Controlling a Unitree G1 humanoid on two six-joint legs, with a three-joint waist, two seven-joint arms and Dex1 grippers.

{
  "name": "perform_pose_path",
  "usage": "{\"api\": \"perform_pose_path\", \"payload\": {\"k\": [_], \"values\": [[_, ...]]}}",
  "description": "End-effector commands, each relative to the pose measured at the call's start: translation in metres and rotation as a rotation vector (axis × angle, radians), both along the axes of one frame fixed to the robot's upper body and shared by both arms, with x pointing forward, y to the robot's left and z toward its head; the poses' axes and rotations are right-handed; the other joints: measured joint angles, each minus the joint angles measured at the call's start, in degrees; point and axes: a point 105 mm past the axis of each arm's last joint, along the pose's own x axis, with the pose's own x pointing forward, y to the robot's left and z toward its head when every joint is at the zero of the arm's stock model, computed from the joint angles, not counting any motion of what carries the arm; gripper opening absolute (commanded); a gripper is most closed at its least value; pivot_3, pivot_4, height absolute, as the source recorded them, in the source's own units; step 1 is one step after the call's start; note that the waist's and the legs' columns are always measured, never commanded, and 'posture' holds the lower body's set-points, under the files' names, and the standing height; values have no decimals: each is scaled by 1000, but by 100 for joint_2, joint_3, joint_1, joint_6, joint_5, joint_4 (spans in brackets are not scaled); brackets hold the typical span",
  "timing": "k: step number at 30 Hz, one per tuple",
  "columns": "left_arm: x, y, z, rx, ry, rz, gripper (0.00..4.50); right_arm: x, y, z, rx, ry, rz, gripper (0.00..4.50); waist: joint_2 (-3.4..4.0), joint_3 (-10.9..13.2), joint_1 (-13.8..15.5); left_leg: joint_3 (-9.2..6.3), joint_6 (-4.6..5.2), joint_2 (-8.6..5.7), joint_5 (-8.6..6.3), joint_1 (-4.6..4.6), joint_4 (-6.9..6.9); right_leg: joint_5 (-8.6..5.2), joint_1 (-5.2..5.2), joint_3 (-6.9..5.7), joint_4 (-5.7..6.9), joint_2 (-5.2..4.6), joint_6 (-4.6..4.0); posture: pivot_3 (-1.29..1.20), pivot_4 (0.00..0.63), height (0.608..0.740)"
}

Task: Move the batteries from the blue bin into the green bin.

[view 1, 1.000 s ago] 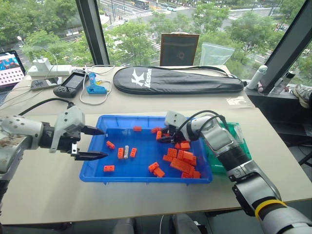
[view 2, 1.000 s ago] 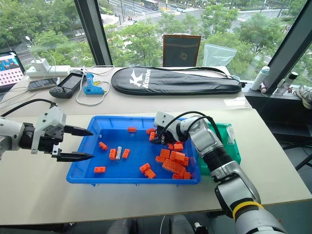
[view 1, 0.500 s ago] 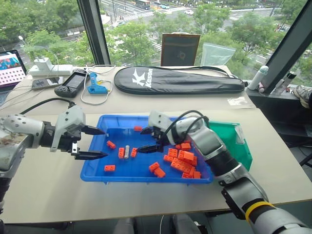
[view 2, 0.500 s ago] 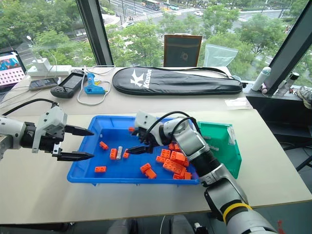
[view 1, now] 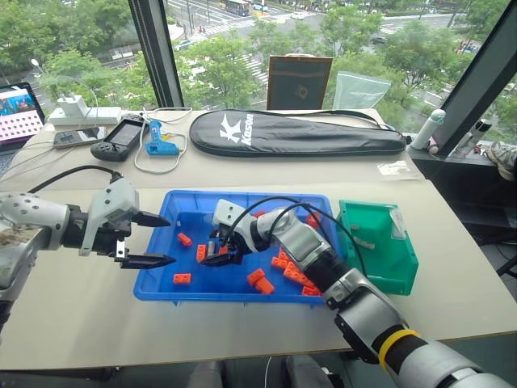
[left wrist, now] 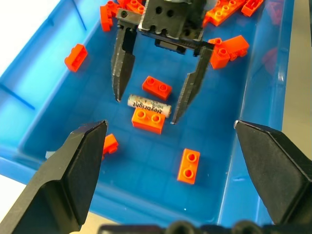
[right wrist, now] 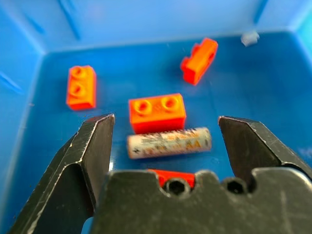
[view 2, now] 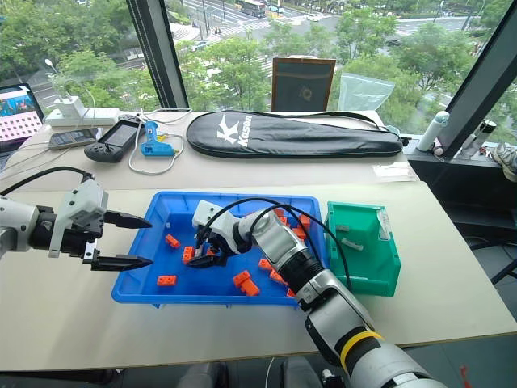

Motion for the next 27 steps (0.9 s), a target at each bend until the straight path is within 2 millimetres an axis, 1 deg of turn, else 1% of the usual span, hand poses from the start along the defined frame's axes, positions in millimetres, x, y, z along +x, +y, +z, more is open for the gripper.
{"api": "perform_pose_path", "payload": {"k": [1, 3, 6, 8, 9, 12, 15, 16, 19, 20, 21, 23, 27], "values": [[-2, 1, 13, 11, -53, 5, 4500, -1, 6, 5, 10, -21, 26, 3964, 0, 0, -1, 0, 0, 0, 0, 0, 0, 0, 0, 0, -1, 0, 0, 0, 150, 740], [-2, 1, 13, 9, -54, 8, 4500, -2, 6, 2, 7, -15, 32, 3964, 1, 0, -1, 0, 0, 0, 0, 0, 0, 0, 0, 0, 0, 0, 0, 0, 150, 740], [-1, 1, 13, 8, -53, 9, 4500, -3, 6, 6, 19, -23, 40, 3323, 1, 0, -1, -1, 0, 0, 0, 1, -1, 0, 0, 0, 1, 0, 0, 0, 150, 740], [-1, 1, 12, 8, -52, 8, 4500, -1, 5, 13, 35, -45, 37, 2617, 1, 0, -1, -1, 0, 0, 0, 1, -1, 0, 0, 0, 2, 0, 0, 0, 150, 740], [-1, 0, 12, 7, -51, 6, 4500, 0, 4, 19, 48, -57, 36, 2492, 1, 1, -1, -1, 0, 0, 0, 1, -1, 0, 0, 0, 2, 0, 0, 0, 150, 740], [1, -1, 12, 5, -52, 0, 4500, 2, -6, 45, 99, -93, 30, 2492, 2, 2, 1, -1, 0, 0, 0, 0, -1, 0, -1, -1, 2, 0, 0, 0, 150, 740], [2, -3, 12, 14, -56, -14, 4500, 0, -23, 68, 143, -106, 25, 2492, 2, 2, 22, -1, 0, 0, 0, 0, -1, 0, -1, -1, 2, 0, 0, 0, 150, 740], [3, -4, 13, 9, -56, -18, 4500, 0, -31, 74, 150, -111, 18, 2492, 2, 2, 29, -1, 0, 0, 0, 0, 0, 0, 0, 0, 1, -1, 0, 0, 150, 740], [5, -9, 14, -8, -62, -35, 4500, 3, -67, 88, 137, -133, -25, 2492, 2, 2, 58, 0, 0, -1, 0, -1, 0, 0, 2, -1, -3, -2, 0, 0, 150, 740], [7, -11, 15, -18, -66, -41, 4500, 6, -82, 92, 129, -146, -58, 2492, 2, 2, 74, 0, 0, -2, 0, -1, 0, 0, 2, -1, -5, -2, 0, 0, 150, 740], [9, -13, 16, -38, -71, -45, 4500, 11, -103, 96, 107, -170, -109, 2492, 2, 2, 83, 1, 0, -2, 0, -1, 0, 0, 4, -1, -8, -3, 0, 0, 150, 740], [12, -17, 19, -67, -74, -47, 4500, 14, -131, 101, 77, -197, -178, 2492, 2, 2, 126, 3, 0, -5, 0, -1, 0, 0, 5, -1, -14, -5, 0, 0, 150, 740], [20, -27, 24, -131, -78, -63, 4500, 14, -202, 114, 3, -229, -338, 2492, 2, 3, 174, 5, 0, -4, 0, -2, -2, 0, 5, 0, -21, -4, 0, 0, 150, 740]]}}
